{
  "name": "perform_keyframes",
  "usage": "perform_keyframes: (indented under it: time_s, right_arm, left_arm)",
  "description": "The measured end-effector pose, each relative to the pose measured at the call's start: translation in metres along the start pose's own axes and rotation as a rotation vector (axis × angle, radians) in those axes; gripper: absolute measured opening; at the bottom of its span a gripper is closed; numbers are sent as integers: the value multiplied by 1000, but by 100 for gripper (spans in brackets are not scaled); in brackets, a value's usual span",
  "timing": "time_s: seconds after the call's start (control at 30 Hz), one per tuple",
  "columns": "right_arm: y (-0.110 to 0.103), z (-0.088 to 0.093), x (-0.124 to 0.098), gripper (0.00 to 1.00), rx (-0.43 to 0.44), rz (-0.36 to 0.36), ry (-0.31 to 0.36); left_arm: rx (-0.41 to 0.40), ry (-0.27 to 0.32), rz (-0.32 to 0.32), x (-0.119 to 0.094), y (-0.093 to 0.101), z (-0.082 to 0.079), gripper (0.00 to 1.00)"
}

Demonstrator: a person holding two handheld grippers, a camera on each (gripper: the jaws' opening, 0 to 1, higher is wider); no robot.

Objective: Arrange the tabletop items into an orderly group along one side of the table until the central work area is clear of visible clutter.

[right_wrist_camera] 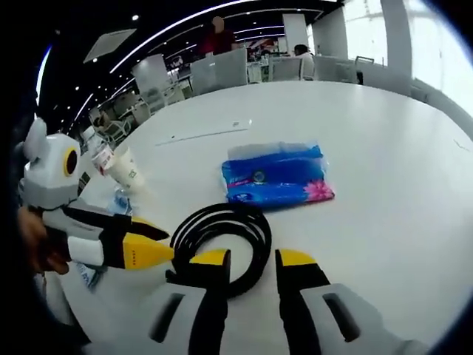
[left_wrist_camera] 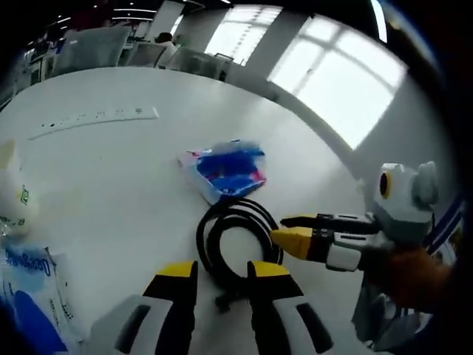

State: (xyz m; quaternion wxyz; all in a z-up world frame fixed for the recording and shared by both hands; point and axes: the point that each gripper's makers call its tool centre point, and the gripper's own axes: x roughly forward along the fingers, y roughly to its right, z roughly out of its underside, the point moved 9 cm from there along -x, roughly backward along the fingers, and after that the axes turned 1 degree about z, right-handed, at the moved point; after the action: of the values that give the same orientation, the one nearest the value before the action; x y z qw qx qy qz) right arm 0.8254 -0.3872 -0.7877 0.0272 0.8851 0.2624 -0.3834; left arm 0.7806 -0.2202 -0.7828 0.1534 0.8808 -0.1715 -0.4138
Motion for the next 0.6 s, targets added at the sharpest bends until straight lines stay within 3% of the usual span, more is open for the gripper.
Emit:
perform_keyframes:
  time_s: [0.23,0.6]
  right_arm:
    - [-5,1,-6,32,-13,-13,13]
    - [-11,-14,-20,52,-33,-68,69]
  left_arm:
    - [32,25,-25,-10,3,1,39]
    - [27,77,-69,-36,-1,0,56]
